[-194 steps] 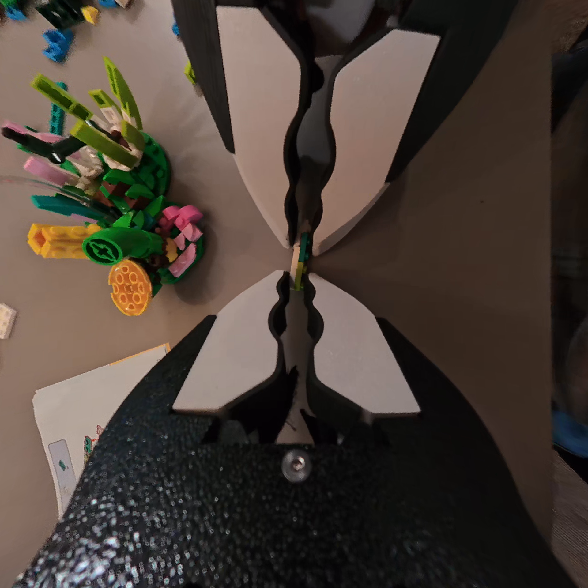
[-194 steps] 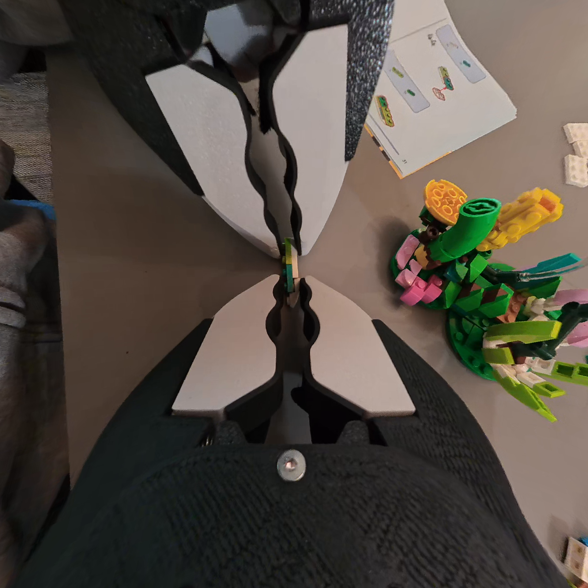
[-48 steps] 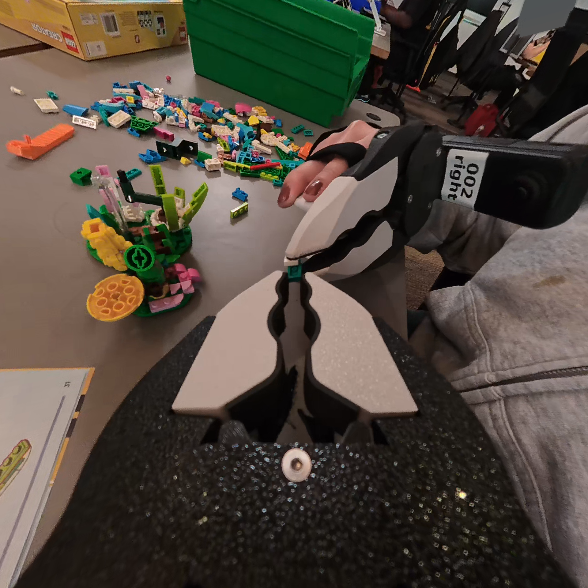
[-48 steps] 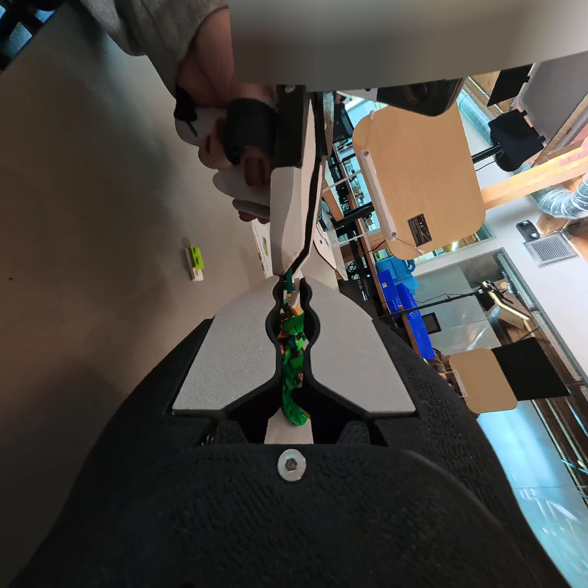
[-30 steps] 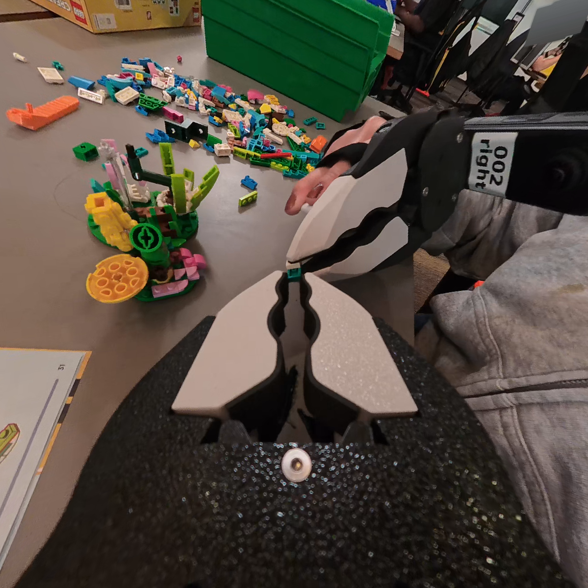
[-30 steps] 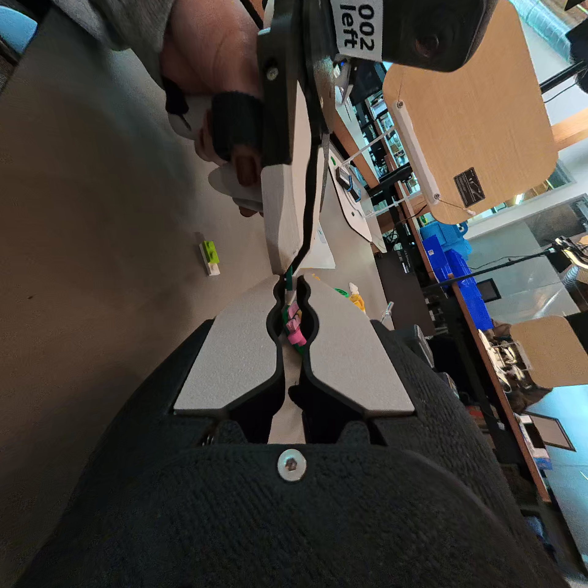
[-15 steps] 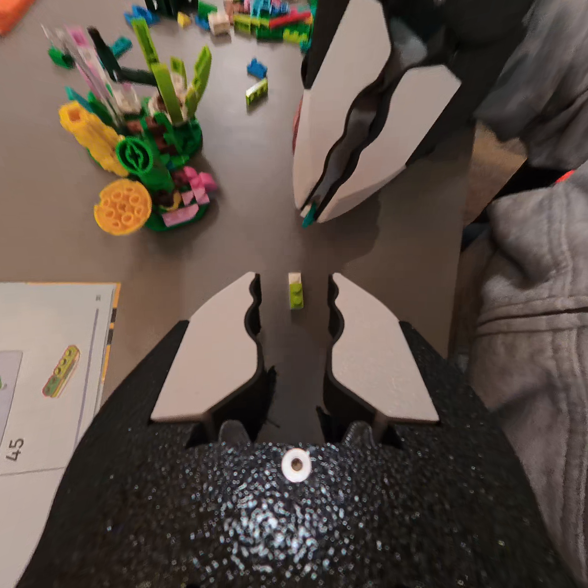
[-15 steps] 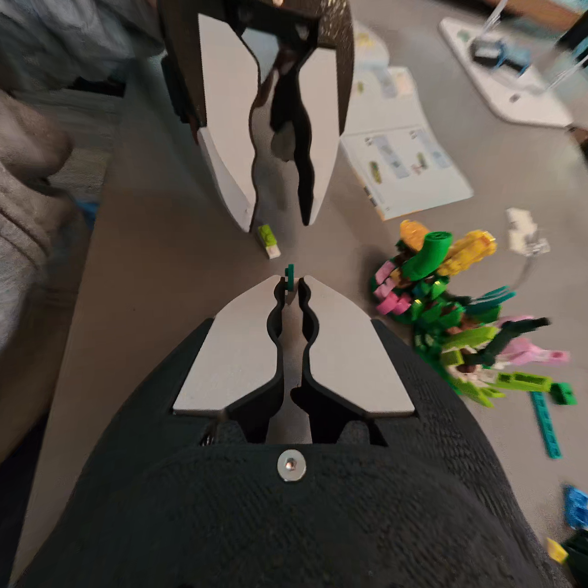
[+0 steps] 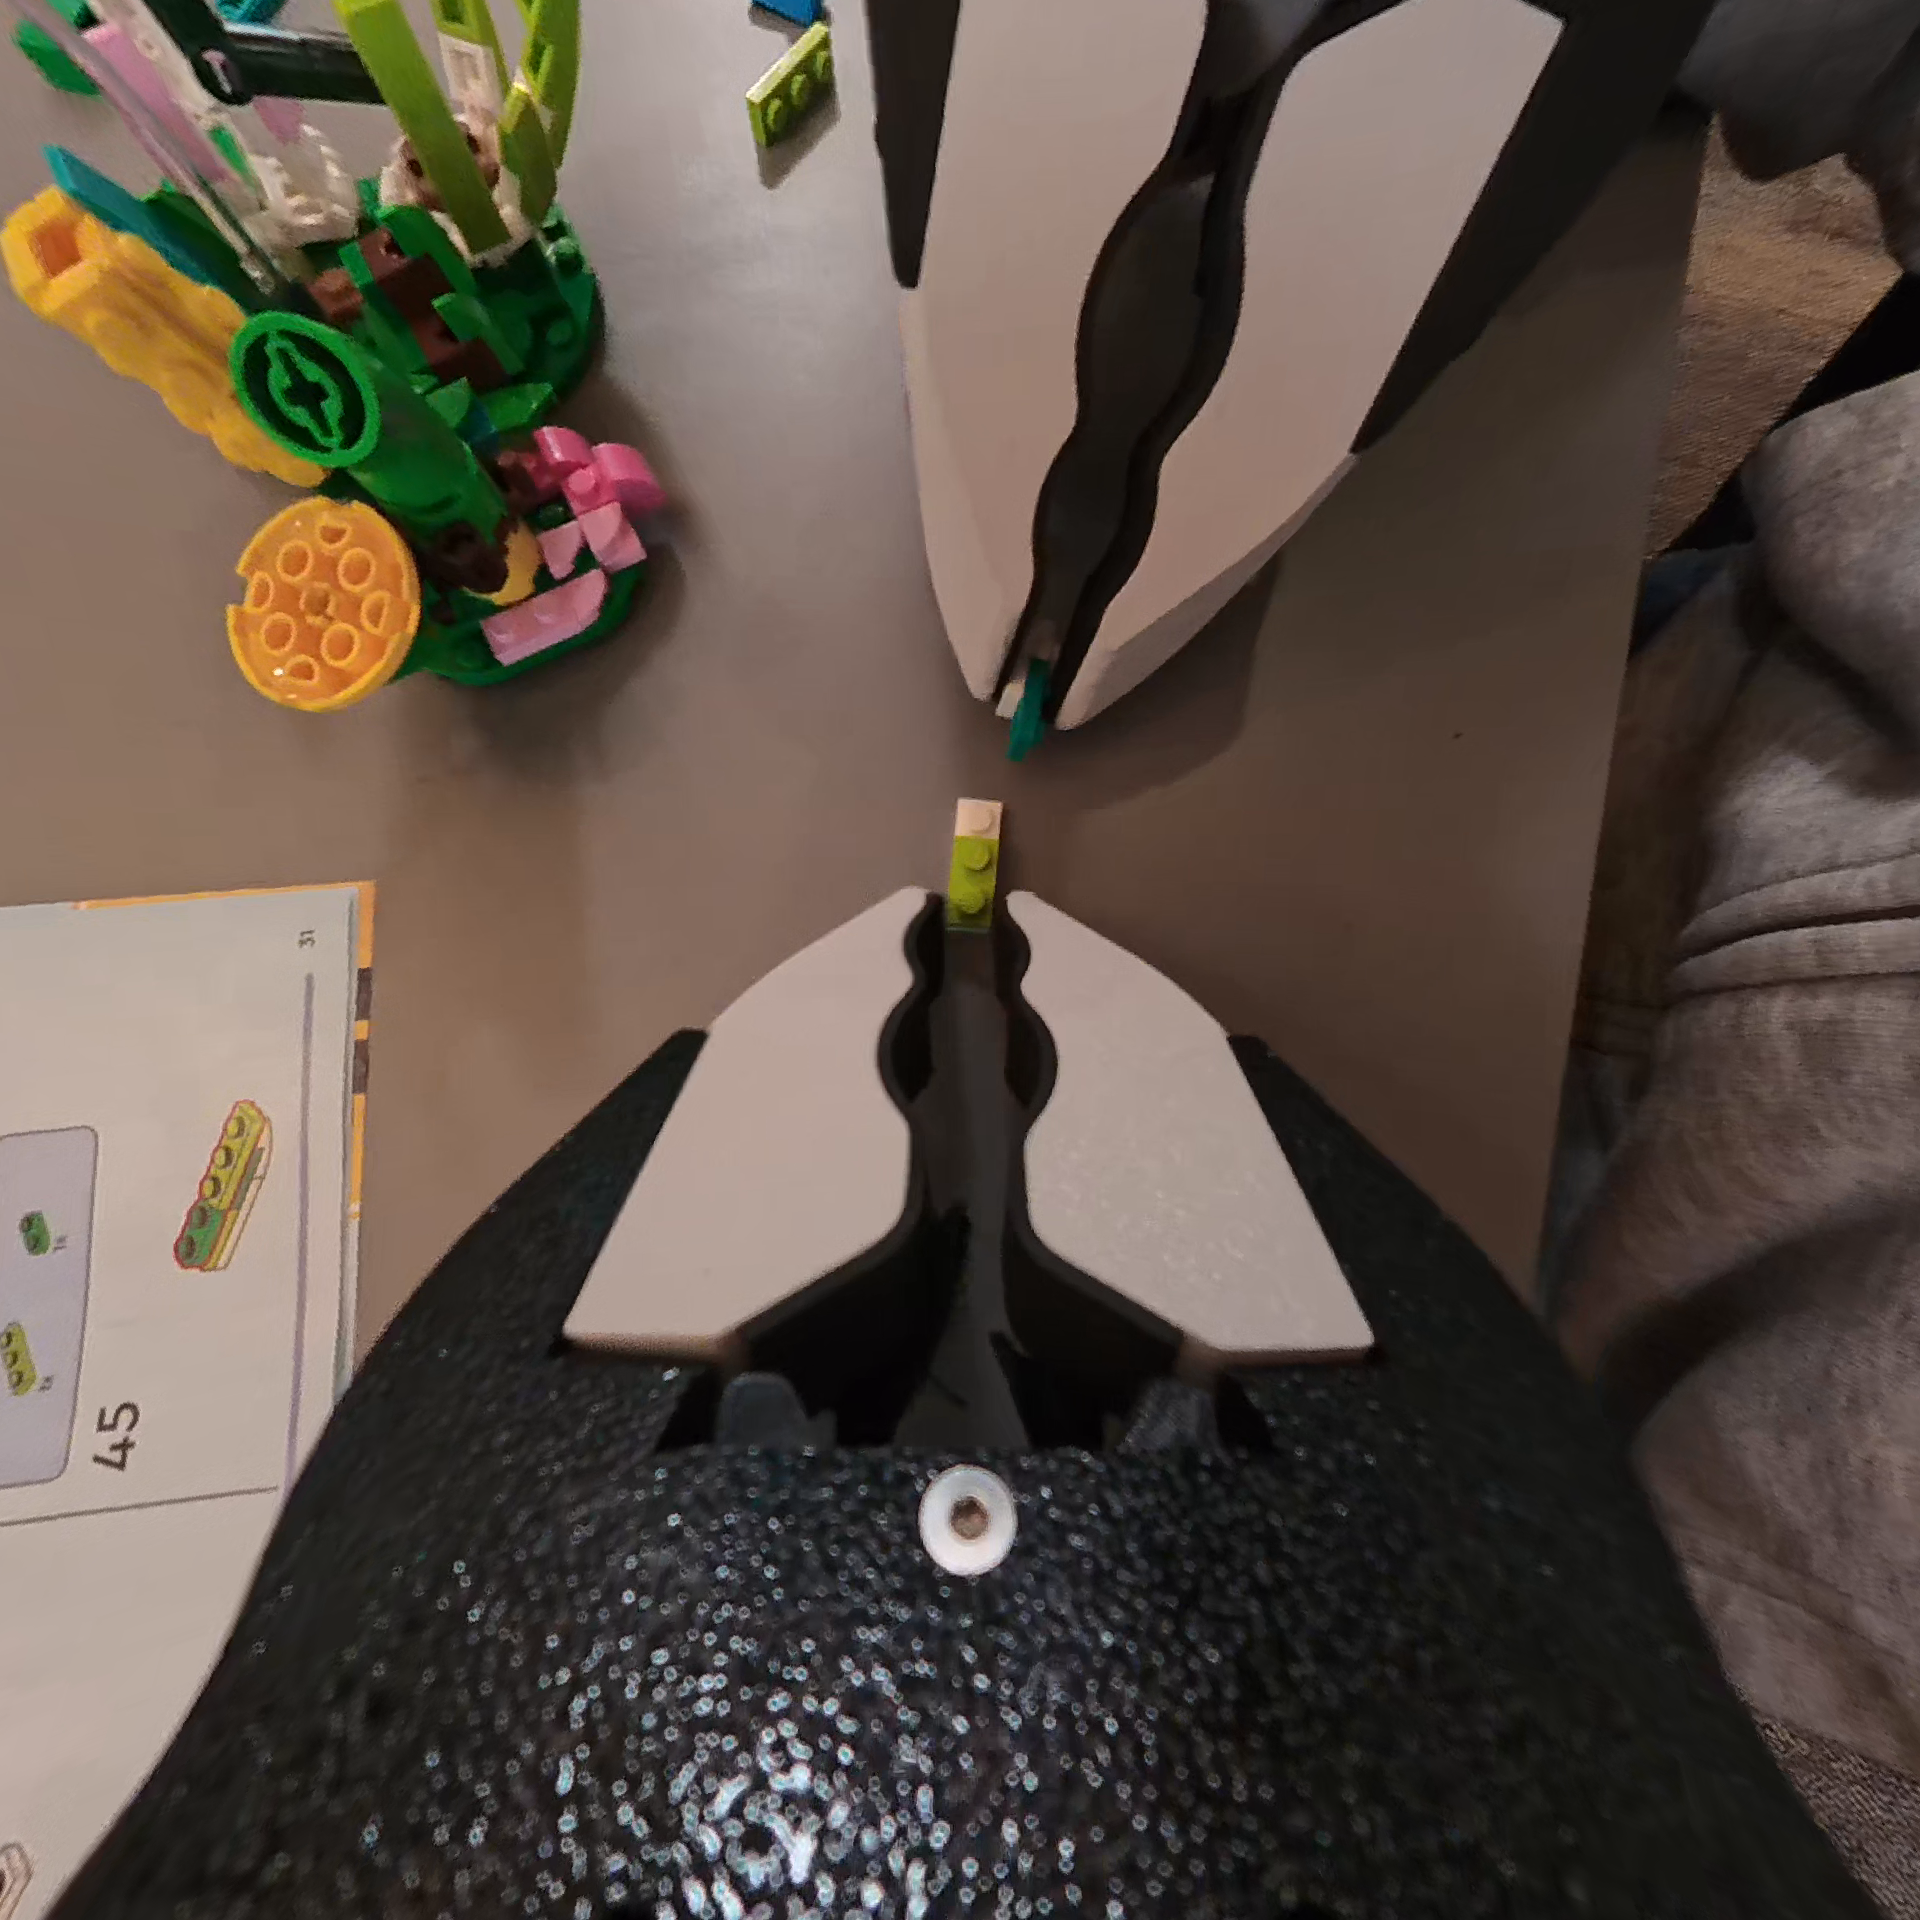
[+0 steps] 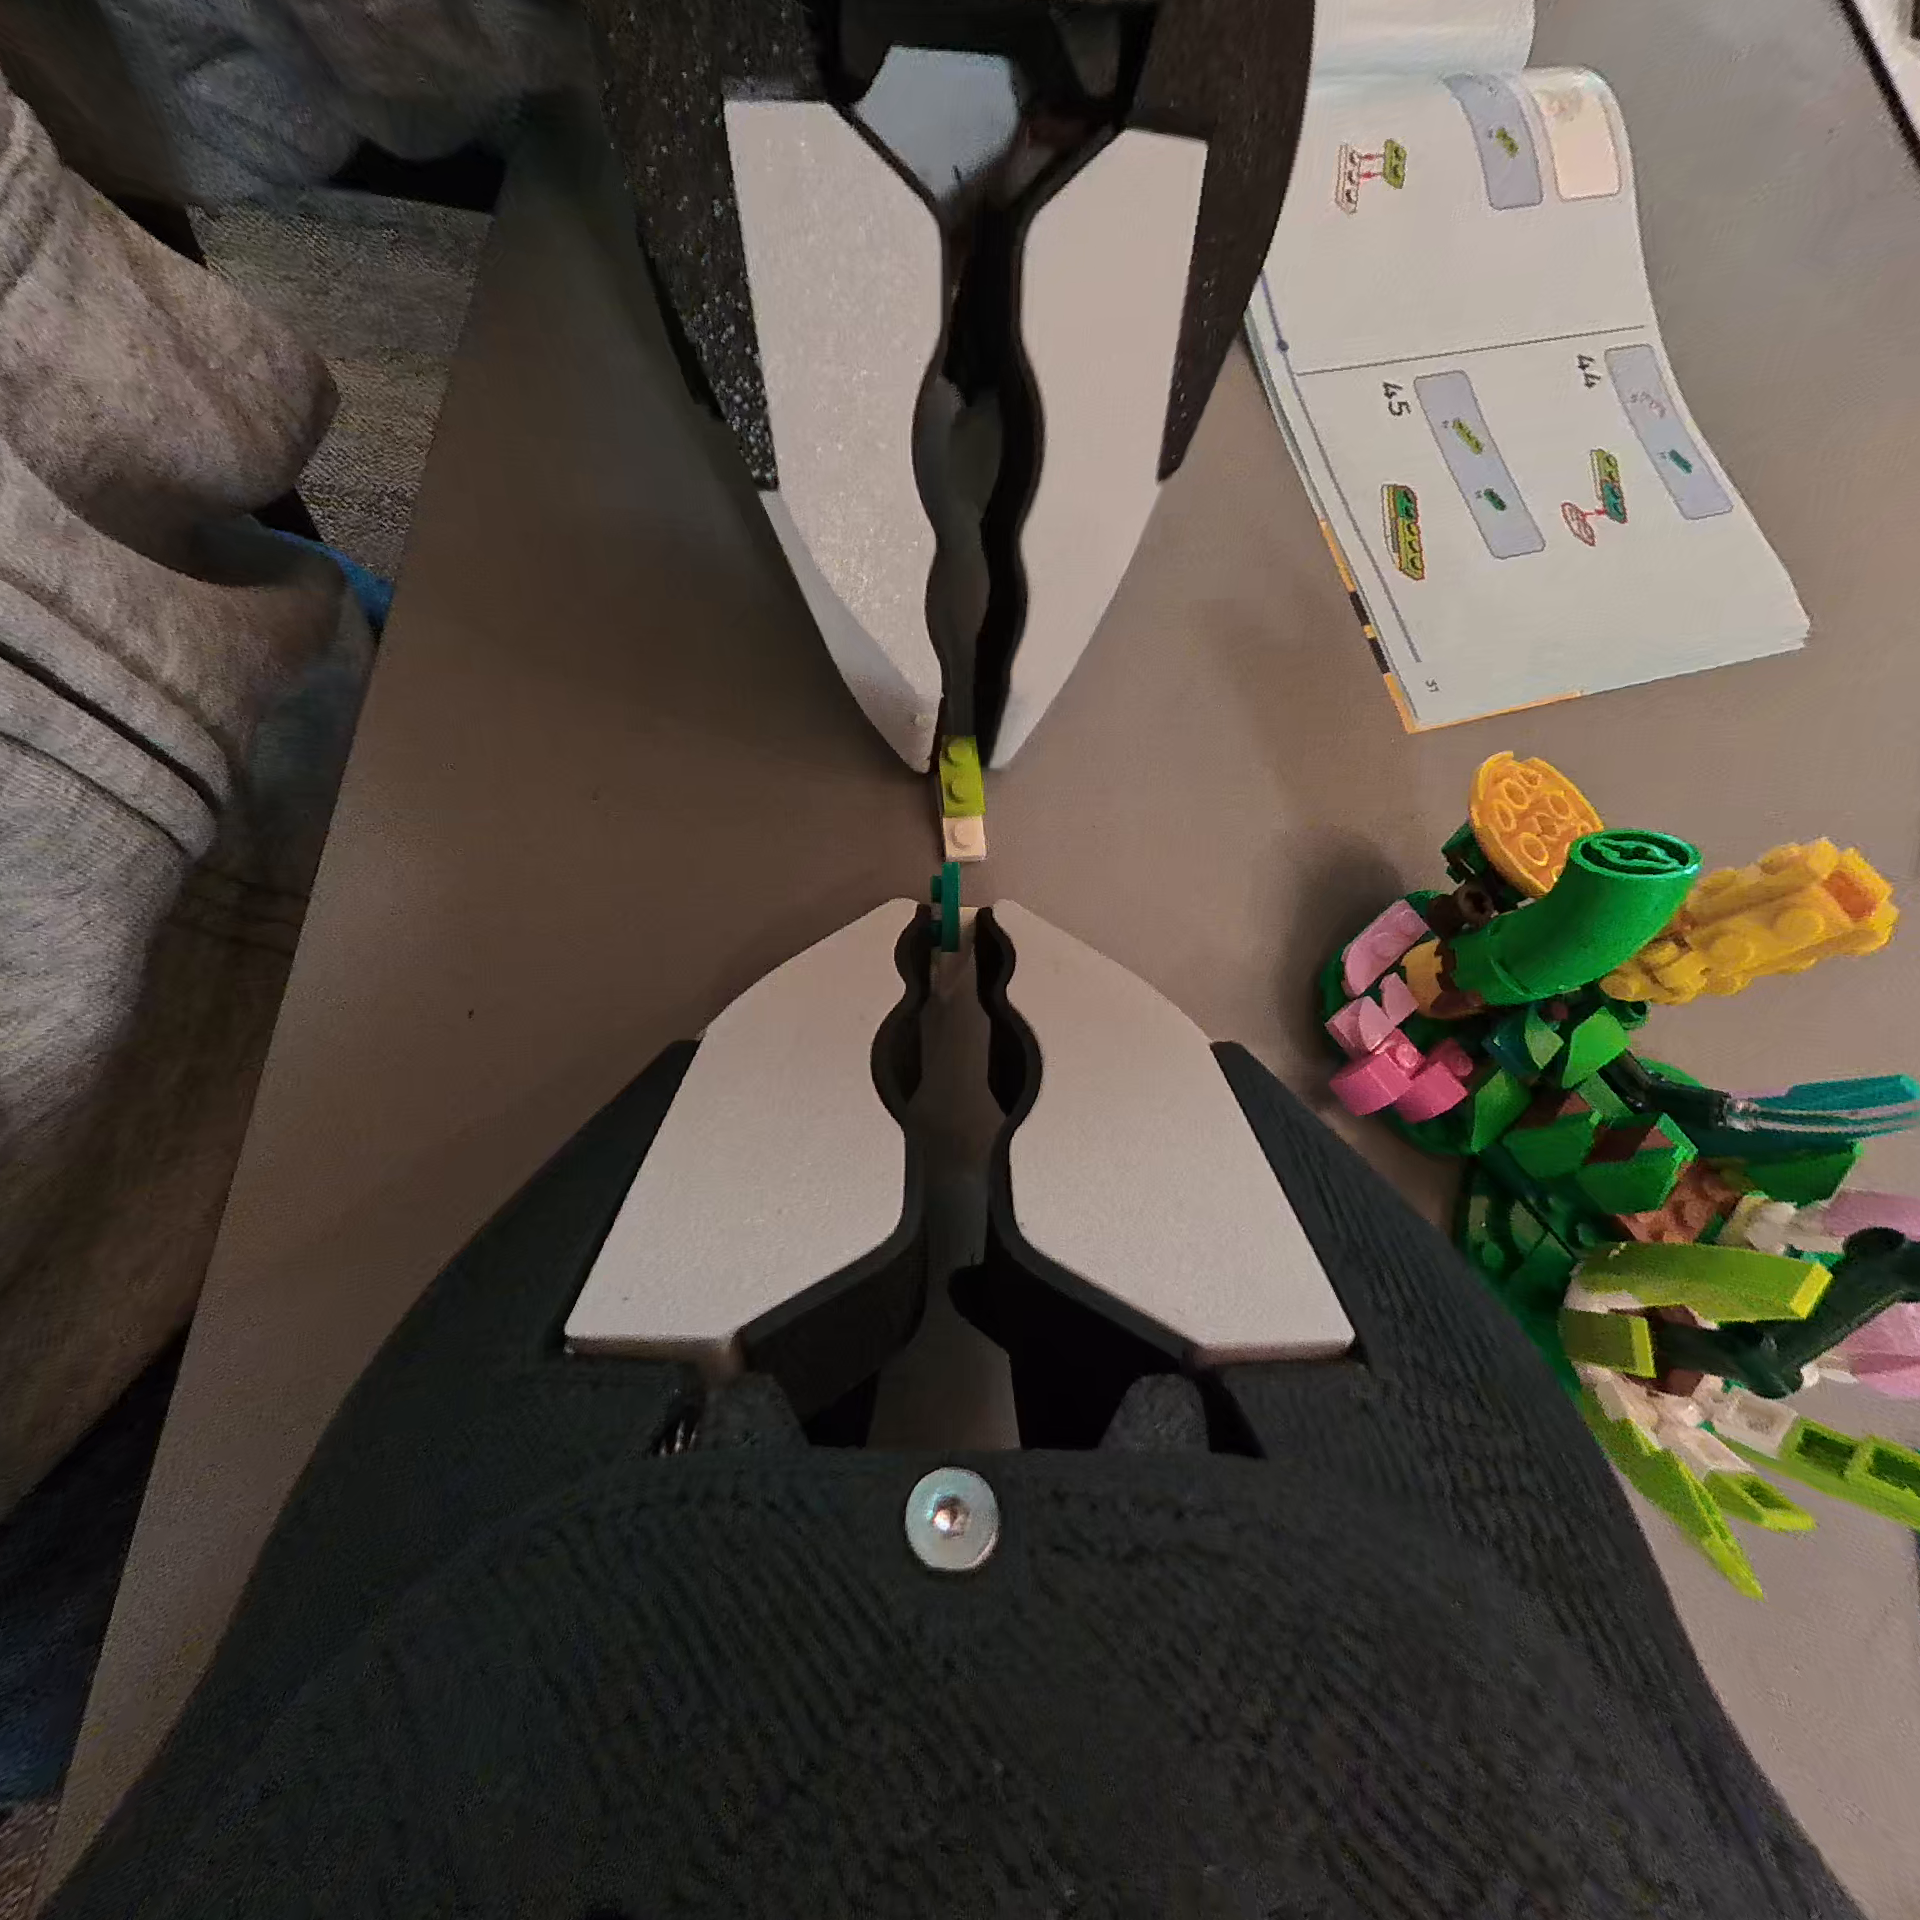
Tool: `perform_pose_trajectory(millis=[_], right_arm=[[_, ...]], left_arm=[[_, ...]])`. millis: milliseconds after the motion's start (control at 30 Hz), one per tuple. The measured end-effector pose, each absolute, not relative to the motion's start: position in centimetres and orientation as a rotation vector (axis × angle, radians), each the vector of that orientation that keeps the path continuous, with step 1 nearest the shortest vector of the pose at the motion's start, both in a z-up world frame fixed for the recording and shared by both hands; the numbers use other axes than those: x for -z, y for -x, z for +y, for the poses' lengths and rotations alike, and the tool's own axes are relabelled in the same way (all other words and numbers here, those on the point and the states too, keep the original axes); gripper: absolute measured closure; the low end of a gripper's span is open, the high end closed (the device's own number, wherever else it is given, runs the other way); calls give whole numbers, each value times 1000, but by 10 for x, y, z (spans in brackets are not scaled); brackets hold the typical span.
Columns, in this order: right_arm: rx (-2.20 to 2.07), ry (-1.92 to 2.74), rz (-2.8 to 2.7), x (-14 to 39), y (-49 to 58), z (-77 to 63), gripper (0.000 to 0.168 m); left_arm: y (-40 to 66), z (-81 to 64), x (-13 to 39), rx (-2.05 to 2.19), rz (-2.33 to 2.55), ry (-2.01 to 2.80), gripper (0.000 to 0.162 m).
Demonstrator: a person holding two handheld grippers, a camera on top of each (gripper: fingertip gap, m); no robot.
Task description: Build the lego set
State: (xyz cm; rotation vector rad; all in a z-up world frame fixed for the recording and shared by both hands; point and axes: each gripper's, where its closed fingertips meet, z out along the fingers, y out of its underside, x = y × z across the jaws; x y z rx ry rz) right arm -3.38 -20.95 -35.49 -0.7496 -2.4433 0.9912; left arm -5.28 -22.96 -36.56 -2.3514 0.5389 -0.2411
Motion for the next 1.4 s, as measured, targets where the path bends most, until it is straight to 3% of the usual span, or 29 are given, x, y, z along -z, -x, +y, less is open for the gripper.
perform_pose_trajectory(millis=[33, 533, 800, 1200, 1300, 1400], right_arm=[[-994, 747, -2445, 355, 34, -210, 161], [-923, 888, -2516, 364, 29, -204, 161], [-960, 913, -2458, 354, 30, -194, 142], [-1515, 1239, -2235, 313, 39, -205, 156], [-1530, 1250, -2215, 313, 40, -202, 164], [-1525, 1248, -2197, 313, 42, -201, 160]], left_arm=[[52, -229, 366, 243, 546, 2346, 154], [52, -219, 358, 37, 735, 2182, 155], [57, -218, 361, 87, 632, 2222, 154], [51, -208, 314, -361, 873, 1798, 155], [49, -208, 312, -419, 908, 1757, 155], [48, -208, 311, -432, 926, 1740, 155]])
